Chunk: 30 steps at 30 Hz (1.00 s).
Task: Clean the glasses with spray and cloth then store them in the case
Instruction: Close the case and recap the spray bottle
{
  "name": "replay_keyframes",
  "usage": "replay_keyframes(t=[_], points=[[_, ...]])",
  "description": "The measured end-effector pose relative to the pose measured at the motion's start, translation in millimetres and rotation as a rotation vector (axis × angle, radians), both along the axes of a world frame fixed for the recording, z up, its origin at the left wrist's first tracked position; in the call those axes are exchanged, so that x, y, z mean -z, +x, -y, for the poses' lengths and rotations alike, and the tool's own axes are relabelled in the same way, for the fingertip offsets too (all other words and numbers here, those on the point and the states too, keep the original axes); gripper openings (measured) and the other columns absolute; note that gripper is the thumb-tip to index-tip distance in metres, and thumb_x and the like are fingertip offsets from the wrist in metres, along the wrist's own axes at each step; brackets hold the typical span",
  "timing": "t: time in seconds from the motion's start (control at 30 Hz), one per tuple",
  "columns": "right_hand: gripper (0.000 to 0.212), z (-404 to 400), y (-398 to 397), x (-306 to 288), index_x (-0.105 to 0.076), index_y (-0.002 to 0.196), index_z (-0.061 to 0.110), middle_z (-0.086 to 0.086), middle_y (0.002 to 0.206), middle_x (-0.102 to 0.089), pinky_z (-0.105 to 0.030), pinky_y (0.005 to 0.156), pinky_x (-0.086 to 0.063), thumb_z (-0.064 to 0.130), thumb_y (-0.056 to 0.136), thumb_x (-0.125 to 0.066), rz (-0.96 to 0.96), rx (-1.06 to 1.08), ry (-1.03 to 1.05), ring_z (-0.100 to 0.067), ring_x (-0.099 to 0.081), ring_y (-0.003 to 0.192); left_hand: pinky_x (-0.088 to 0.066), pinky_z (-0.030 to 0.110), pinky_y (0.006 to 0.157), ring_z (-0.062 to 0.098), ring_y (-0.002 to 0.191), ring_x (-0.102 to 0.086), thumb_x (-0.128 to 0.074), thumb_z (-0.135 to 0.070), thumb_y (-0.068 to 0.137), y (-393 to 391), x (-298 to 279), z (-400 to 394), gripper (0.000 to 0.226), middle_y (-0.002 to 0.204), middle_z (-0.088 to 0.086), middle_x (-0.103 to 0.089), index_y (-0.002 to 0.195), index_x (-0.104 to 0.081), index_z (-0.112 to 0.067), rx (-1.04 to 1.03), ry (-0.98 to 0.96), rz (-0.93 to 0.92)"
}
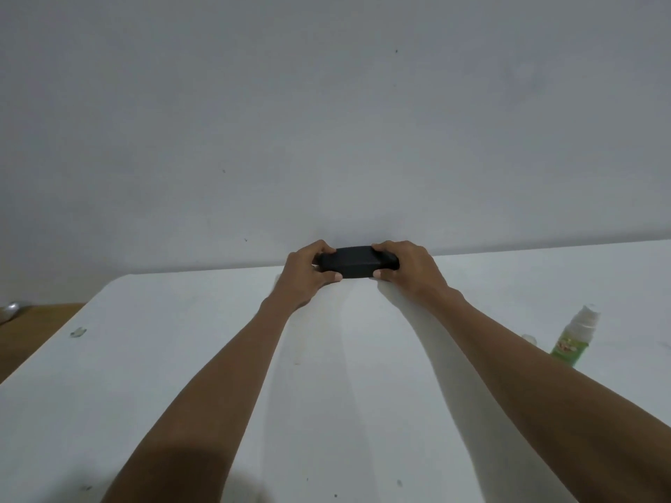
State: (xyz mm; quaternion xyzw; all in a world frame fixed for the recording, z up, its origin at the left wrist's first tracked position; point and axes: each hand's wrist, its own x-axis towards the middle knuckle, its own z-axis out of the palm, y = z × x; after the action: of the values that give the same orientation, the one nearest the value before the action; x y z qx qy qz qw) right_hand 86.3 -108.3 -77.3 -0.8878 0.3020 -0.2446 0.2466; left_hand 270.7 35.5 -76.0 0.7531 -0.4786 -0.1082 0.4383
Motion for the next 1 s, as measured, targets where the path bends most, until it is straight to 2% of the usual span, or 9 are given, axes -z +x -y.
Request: replay_keyframes(t=[0.13, 0.23, 0.37, 0.47, 0.53, 0.67, 0.9, 0.97, 1.0], points=[[0.054, -7, 0, -3, -0.062, 0.136, 0.034, -0.007, 0.113, -0.065, -0.041, 0.088, -0.051, 0.026, 0.085, -0.073, -0.021, 0.043, -0.014, -0.025, -0.057, 0.109, -0.059, 0.050, 0.088, 0.032, 0.095, -0.066, -0.087, -0.018, 0.072, -4, -2, 0, 0.040, 0.106, 0.004, -0.066, 0.103, -0.065, -0.031, -0.007, 0.035, -0.012], [0.049, -14, -5, -9, -0.061, 0.136, 0.030, -0.011, 0.114, -0.056, -0.036, 0.081, -0.050, 0.022, 0.088, -0.070, -0.065, 0.079, -0.034, -0.031, -0.059, 0.106, -0.048, 0.032, 0.088, 0.026, 0.109, -0.057, -0.084, -0.016, 0.077, -14, -10, -3, 0.048, 0.122, 0.007, -0.057, 0.120, -0.064, -0.024, -0.058, 0.084, 0.115], [0.053, -31, -27, -36, -0.056, 0.143, 0.025, -0.010, 0.136, -0.056, -0.037, 0.097, -0.048, 0.025, 0.092, -0.071, -0.041, 0.144, -0.088, -0.028, -0.056, 0.124, -0.042, 0.025, 0.086, 0.023, 0.120, -0.051, -0.082, -0.017, 0.080, -42, -30, -9, 0.053, 0.131, 0.008, -0.053, 0.128, -0.062, -0.018, -0.069, 0.068, 0.225], [0.048, -46, -54, -69, -0.058, 0.140, 0.024, -0.009, 0.132, -0.060, -0.036, 0.095, -0.047, 0.027, 0.094, -0.070, 0.014, 0.180, -0.155, -0.027, -0.058, 0.122, -0.044, 0.029, 0.085, 0.025, 0.109, -0.059, -0.083, -0.023, 0.080, -79, -46, -8, 0.046, 0.117, 0.008, -0.061, 0.122, -0.067, -0.016, 0.013, 0.079, 0.289], [0.045, -58, -80, -91, -0.060, 0.138, 0.025, -0.008, 0.128, -0.064, -0.037, 0.095, -0.049, 0.028, 0.094, -0.070, 0.060, 0.210, -0.188, -0.025, -0.059, 0.120, -0.045, 0.029, 0.086, 0.021, 0.103, -0.062, -0.082, -0.025, 0.081, -111, -51, -7, 0.043, 0.111, 0.002, -0.064, 0.121, -0.068, -0.016, 0.088, 0.066, 0.262], [0.040, -74, -145, -112, -0.064, 0.133, 0.026, -0.006, 0.123, -0.069, -0.038, 0.092, -0.051, 0.026, 0.093, -0.069, 0.147, 0.310, -0.261, -0.024, -0.062, 0.117, -0.049, 0.032, 0.093, 0.016, 0.108, -0.060, -0.081, -0.028, 0.083, -180, -41, -5, 0.040, 0.118, 0.000, -0.065, 0.121, -0.069, -0.024, 0.223, 0.068, 0.128], [0.046, -94, -241, -75, -0.065, 0.130, 0.027, -0.003, 0.117, -0.071, -0.039, 0.094, -0.053, 0.043, 0.088, -0.072, 0.272, 0.471, -0.064, -0.019, -0.065, 0.111, -0.050, 0.029, 0.090, 0.016, 0.099, -0.059, -0.081, -0.020, 0.084, -264, -21, 5, 0.056, 0.122, 0.001, -0.064, 0.137, -0.061, -0.023, 0.343, 0.109, 0.112], [0.051, -102, -256, -56, -0.064, 0.131, 0.027, -0.003, 0.114, -0.071, -0.038, 0.093, -0.054, 0.046, 0.085, -0.075, 0.307, 0.479, 0.027, -0.019, -0.065, 0.107, -0.049, 0.026, 0.082, 0.016, 0.095, -0.061, -0.079, -0.014, 0.083, -278, -14, 8, 0.055, 0.117, -0.001, -0.065, 0.135, -0.064, -0.024, 0.349, 0.115, 0.091], [0.053, -106, -261, -46, -0.064, 0.131, 0.027, -0.003, 0.113, -0.071, -0.037, 0.091, -0.055, 0.046, 0.083, -0.077, 0.319, 0.472, 0.074, -0.019, -0.066, 0.103, -0.050, 0.027, 0.074, 0.016, 0.090, -0.063, -0.077, -0.010, 0.082, -283, -10, 9, 0.048, 0.110, -0.002, -0.067, 0.127, -0.070, -0.025, 0.346, 0.106, 0.083]])
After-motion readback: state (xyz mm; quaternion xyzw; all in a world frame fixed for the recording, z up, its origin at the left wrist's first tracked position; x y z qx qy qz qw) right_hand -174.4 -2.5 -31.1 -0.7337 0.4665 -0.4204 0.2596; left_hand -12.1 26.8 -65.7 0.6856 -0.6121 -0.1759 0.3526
